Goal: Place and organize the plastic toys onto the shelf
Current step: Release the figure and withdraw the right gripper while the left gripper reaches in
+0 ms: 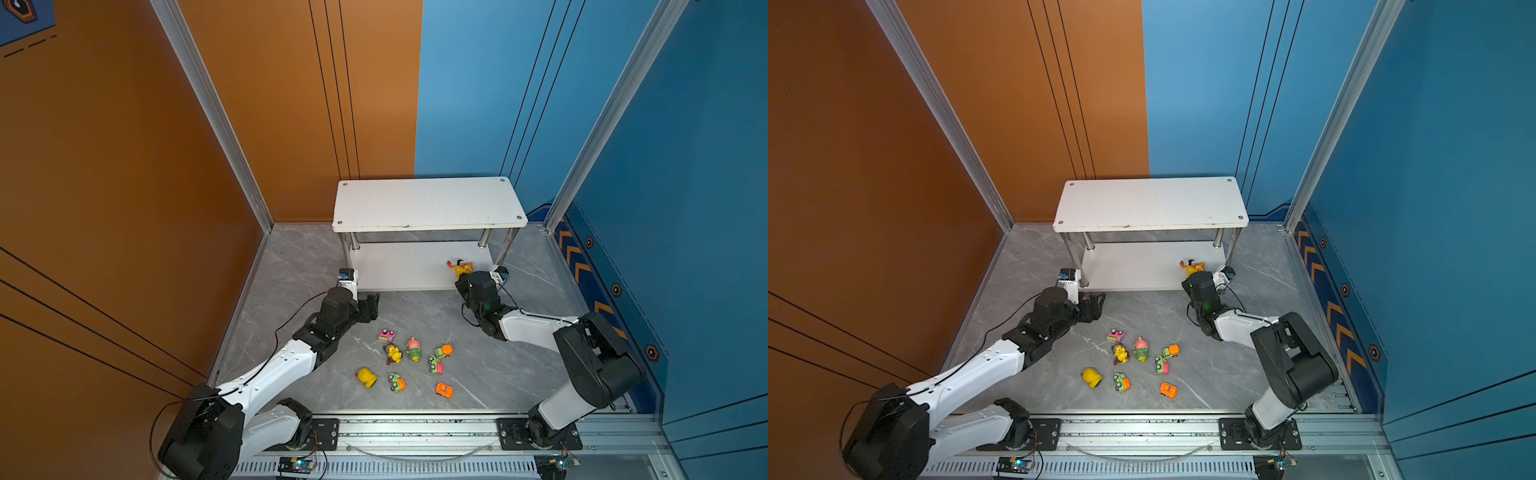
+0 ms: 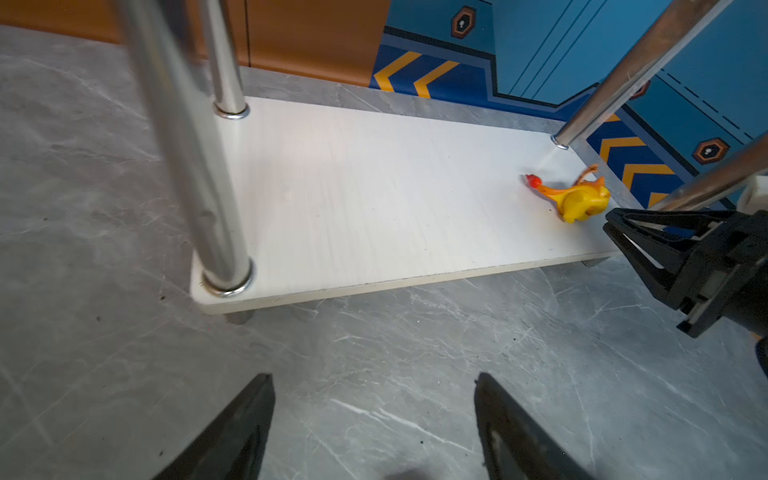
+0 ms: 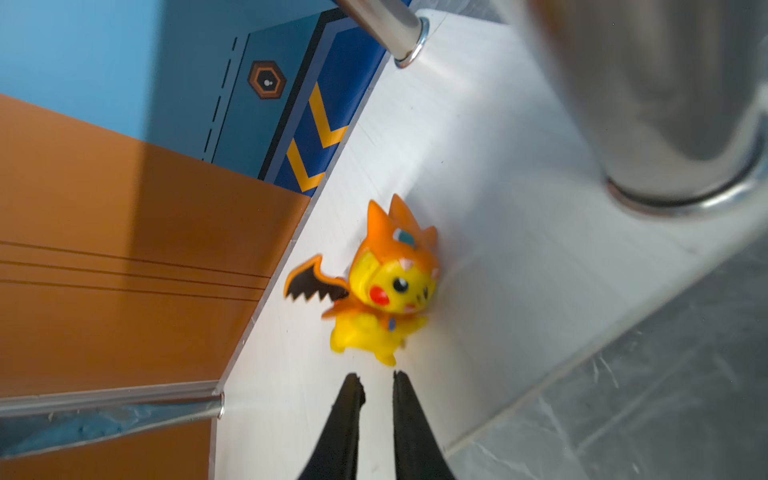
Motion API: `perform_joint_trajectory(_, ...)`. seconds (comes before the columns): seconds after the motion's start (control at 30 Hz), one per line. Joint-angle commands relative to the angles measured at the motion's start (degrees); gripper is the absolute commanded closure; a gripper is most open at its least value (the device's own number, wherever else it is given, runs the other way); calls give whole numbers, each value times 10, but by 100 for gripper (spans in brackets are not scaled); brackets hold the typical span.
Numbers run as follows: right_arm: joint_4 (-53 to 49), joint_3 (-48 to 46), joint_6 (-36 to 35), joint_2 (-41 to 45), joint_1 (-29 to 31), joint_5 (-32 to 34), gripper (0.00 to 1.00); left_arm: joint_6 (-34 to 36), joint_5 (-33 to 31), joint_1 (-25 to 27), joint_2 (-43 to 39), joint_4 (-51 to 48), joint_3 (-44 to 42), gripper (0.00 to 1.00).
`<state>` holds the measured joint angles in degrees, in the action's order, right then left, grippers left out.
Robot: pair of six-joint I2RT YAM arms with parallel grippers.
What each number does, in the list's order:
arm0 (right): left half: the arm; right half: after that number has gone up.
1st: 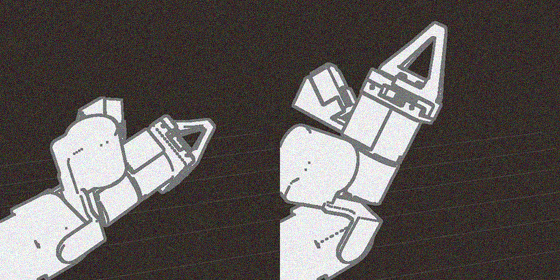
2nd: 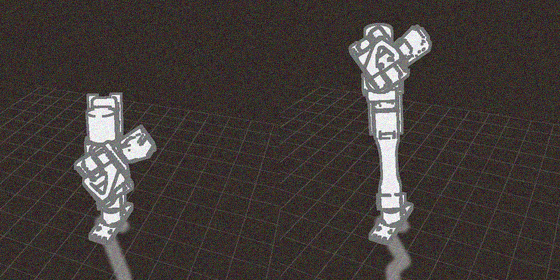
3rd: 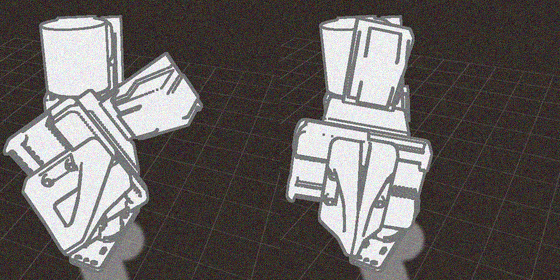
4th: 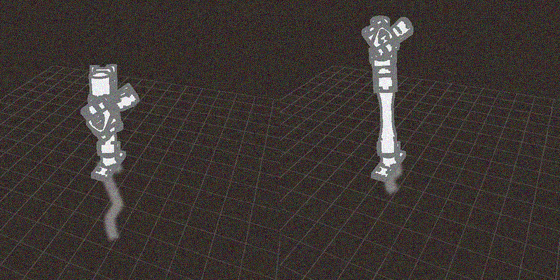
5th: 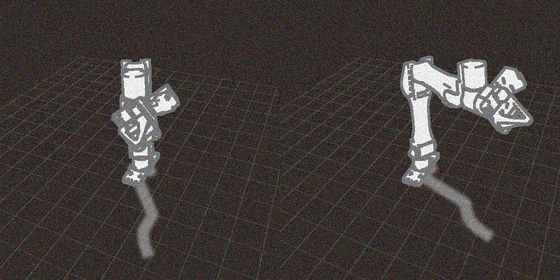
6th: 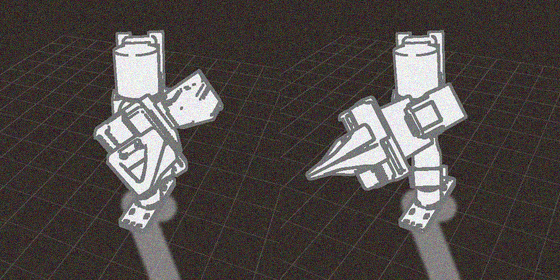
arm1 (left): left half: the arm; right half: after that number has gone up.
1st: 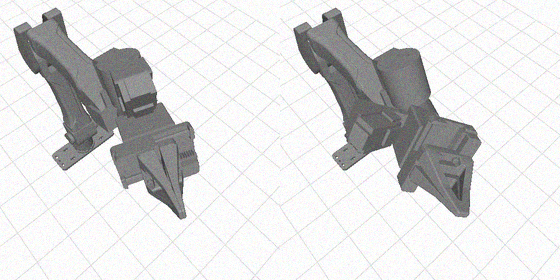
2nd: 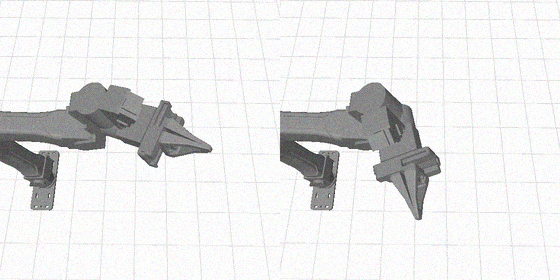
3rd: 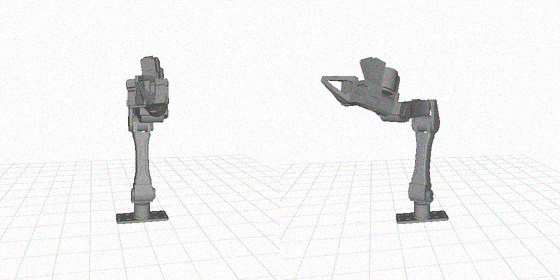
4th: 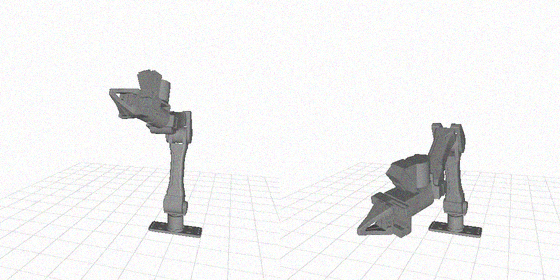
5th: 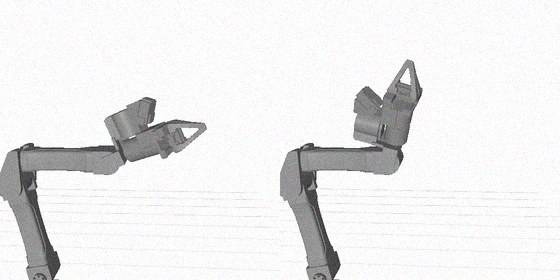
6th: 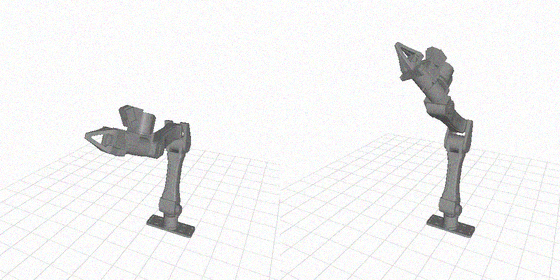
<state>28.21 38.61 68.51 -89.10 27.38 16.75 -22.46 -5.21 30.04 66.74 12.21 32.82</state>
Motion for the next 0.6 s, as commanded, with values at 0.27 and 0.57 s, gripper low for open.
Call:
perform_joint_trajectory(0.27,-199,-92,-104,205,5,-21,82,15,53,122,207,27,201,24)
perform_joint_trajectory(0.57,-294,-104,-147,291,-65,-130,80,13,80,177,371,35,366,2)
